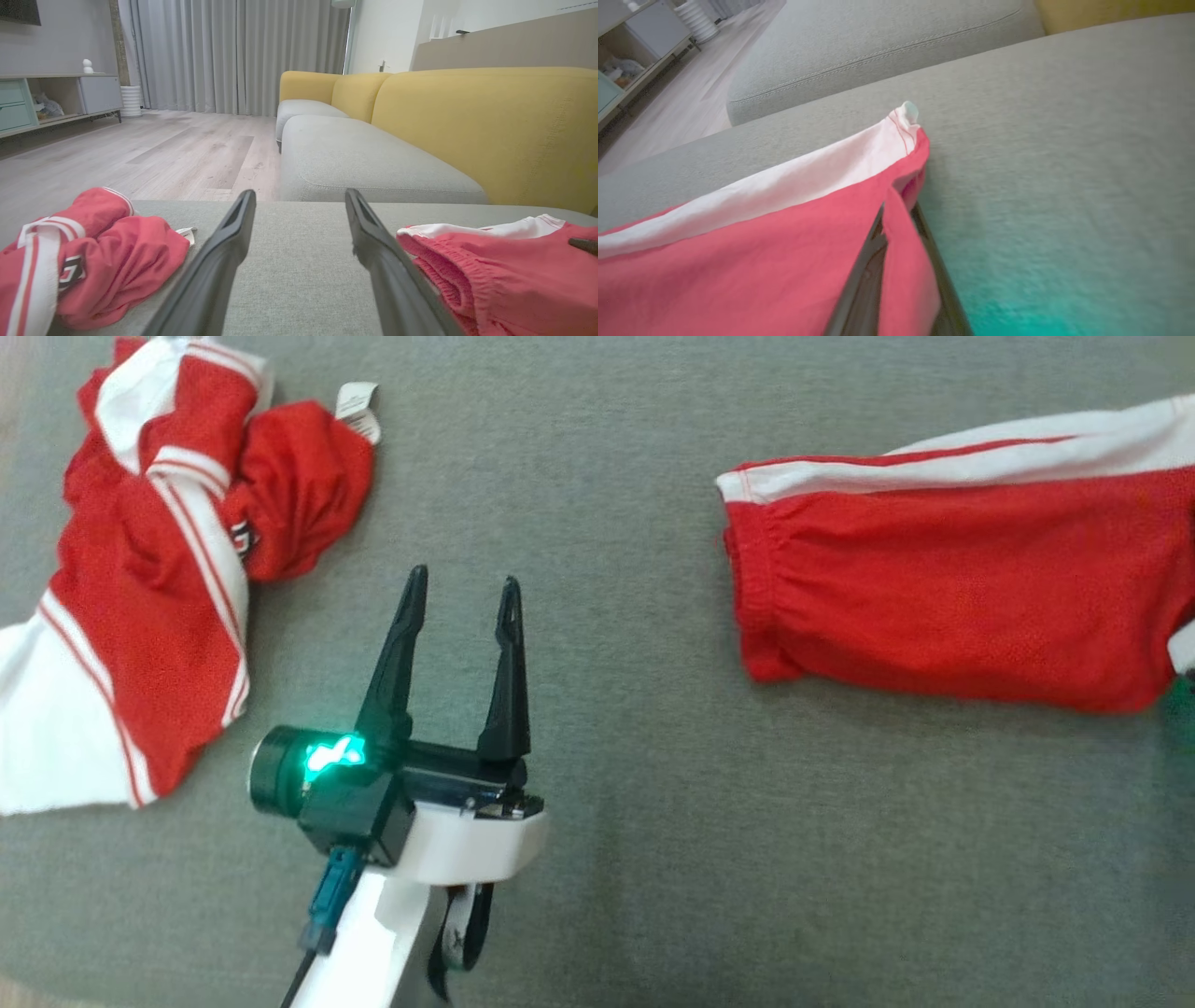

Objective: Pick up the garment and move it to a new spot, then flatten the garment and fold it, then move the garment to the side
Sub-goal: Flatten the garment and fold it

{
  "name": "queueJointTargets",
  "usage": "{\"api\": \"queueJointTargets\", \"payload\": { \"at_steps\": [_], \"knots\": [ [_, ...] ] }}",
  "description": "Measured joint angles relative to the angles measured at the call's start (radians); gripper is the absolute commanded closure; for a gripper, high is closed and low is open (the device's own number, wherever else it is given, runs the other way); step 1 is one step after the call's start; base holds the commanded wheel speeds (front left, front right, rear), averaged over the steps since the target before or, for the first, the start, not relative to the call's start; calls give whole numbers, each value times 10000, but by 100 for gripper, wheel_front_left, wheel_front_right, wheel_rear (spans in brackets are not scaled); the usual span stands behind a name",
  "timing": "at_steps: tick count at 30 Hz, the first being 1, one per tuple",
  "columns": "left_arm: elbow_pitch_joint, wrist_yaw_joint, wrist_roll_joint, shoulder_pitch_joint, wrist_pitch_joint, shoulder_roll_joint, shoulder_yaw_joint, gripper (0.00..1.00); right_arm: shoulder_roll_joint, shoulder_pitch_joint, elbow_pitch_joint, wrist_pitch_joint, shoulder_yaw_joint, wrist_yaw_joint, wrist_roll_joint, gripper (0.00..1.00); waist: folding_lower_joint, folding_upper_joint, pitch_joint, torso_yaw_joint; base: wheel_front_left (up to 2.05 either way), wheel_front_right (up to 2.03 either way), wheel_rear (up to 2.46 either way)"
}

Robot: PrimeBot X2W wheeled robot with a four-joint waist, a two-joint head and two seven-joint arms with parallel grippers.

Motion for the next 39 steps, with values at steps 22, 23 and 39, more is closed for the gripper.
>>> {"api": "queueJointTargets", "payload": {
  "at_steps": [22, 23, 39],
  "knots": [
    [334, -522, 261, 349, 0, -33, 357, 0, -614, 238, -2769, -1179, -244, 0, 8, 100, 1, 0, -612, -1397, 0, 0, 0],
    [343, -523, 226, 349, 0, -33, 347, 0, -428, 240, -2999, -1168, -278, 0, 71, 100, 1, 0, -646, -1405, 0, 0, 0],
    [339, -506, -357, 348, 0, -33, 165, 0, 3986, 1023, -2928, -546, -228, 0, -1981, 0, 1, 0, -753, -527, 0, 0, 0]
  ]
}}
